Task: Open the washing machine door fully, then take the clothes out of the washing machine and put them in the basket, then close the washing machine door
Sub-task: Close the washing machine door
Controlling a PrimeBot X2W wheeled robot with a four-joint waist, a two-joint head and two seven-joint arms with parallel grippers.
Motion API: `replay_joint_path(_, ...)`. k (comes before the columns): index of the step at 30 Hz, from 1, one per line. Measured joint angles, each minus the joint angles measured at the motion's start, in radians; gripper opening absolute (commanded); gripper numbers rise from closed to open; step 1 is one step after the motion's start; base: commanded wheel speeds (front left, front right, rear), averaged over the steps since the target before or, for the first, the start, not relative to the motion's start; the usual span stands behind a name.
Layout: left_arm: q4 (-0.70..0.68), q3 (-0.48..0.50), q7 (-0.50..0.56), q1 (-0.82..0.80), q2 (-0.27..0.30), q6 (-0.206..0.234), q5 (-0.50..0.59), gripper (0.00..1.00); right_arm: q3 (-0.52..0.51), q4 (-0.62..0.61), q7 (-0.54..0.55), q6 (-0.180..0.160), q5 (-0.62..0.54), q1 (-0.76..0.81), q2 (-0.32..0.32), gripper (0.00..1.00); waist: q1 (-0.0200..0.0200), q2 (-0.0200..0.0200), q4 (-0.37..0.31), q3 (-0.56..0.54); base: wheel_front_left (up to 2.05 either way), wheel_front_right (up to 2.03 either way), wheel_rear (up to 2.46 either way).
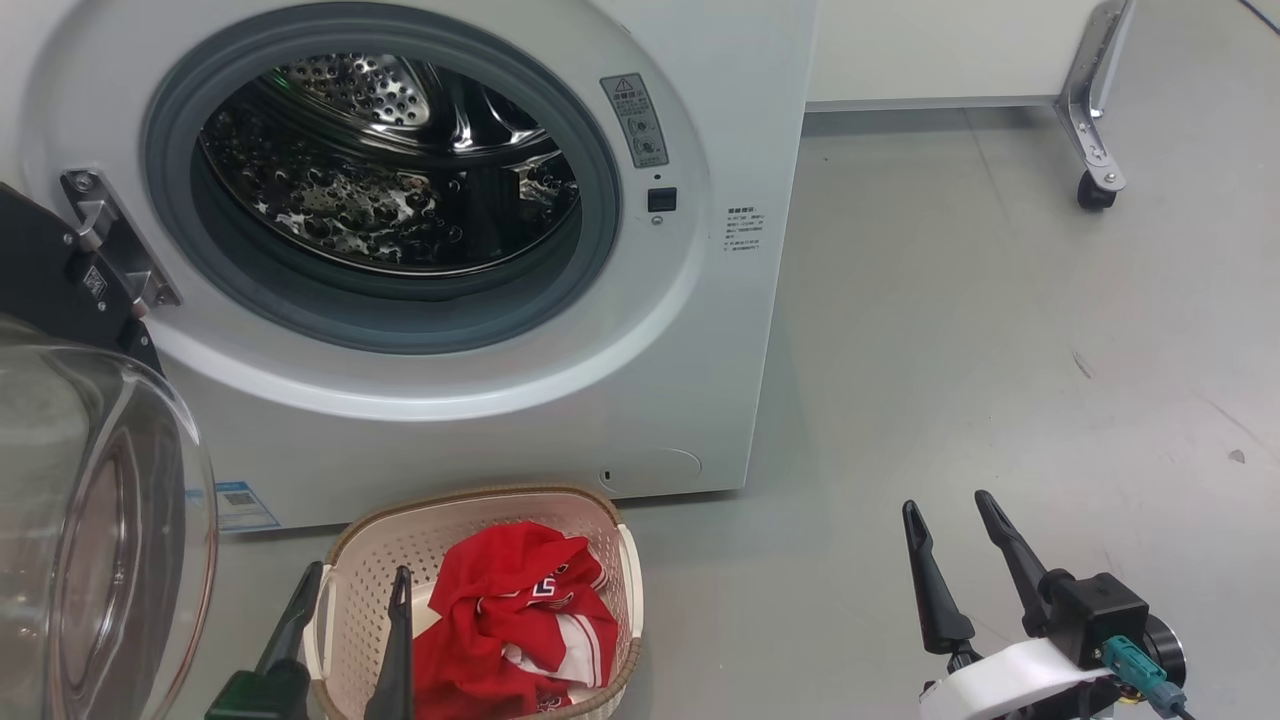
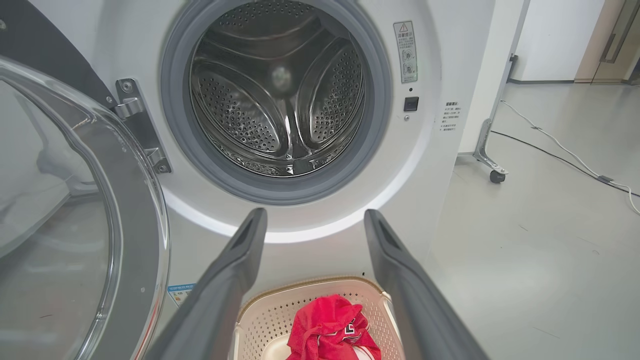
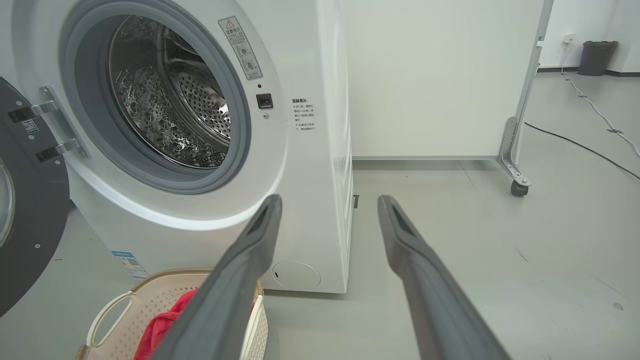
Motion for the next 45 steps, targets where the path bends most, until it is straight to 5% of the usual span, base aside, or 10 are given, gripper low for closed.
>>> replay_joint_path(45, -0.059, -0.013, 0.039, 0.015, 0.001, 0.003, 0.003, 1.0, -0.004, -0.006, 0.0, 0.0, 0.0, 0.004, 0.0, 1.0, -0.0001, 0.0, 0.009, 0.006, -0.86, 0.86, 0.0)
